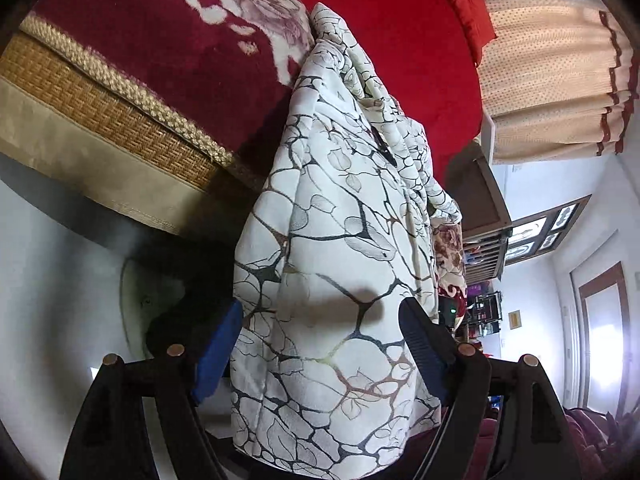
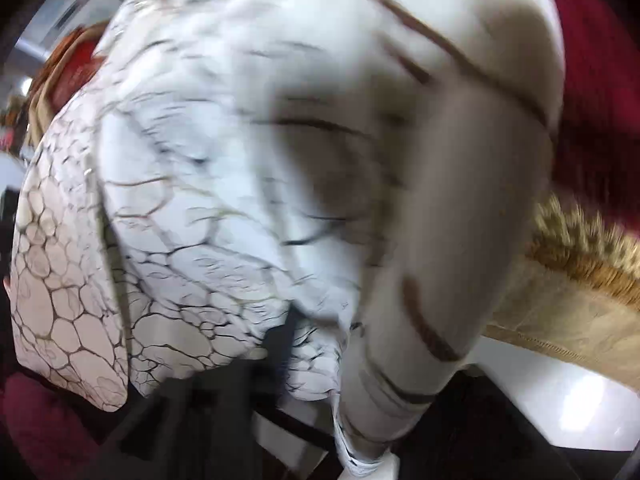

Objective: Fold large clothes

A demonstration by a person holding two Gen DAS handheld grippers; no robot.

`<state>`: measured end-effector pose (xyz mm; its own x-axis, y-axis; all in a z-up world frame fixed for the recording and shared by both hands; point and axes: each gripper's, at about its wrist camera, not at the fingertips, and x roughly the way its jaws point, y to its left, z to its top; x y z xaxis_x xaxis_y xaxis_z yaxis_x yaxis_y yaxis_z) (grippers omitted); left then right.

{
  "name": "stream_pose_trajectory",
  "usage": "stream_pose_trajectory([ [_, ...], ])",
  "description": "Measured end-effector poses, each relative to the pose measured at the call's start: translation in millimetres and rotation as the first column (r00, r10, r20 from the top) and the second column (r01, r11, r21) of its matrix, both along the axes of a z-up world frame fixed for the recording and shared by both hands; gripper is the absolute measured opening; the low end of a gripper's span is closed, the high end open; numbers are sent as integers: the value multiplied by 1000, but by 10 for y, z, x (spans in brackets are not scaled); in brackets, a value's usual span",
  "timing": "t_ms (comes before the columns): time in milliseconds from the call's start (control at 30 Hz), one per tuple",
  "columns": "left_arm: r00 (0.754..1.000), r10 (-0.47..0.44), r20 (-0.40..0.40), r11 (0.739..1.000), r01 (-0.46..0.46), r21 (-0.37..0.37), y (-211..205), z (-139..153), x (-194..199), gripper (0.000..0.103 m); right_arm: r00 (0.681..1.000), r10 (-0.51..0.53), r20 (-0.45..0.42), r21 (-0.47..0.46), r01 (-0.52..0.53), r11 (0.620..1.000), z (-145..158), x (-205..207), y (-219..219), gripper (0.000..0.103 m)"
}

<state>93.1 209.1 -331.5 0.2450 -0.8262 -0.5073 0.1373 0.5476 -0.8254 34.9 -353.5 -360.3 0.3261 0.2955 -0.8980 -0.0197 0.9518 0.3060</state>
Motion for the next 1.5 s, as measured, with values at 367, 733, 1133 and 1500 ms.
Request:
stream_pose_trajectory([
  [367, 998, -1, -70, 984, -11, -178, 100, -483, -86, 88, 981, -11, 193, 136, -16, 991, 538, -191, 110, 10],
  [733, 997, -55, 62, 961, 69, -269, -143, -347, -444, 24, 967, -32, 254, 153, -7, 988, 748, -319, 232, 10],
  [1133, 937, -9, 350, 978, 82, -193, -292, 894, -316, 6, 901, -46, 431, 242, -66, 968, 1553, -173, 402, 9],
  [1500, 892, 96, 443, 988, -33, -148, -413, 1837, 705, 3, 799, -229, 556, 397, -14, 918, 2265, 283, -116, 8],
])
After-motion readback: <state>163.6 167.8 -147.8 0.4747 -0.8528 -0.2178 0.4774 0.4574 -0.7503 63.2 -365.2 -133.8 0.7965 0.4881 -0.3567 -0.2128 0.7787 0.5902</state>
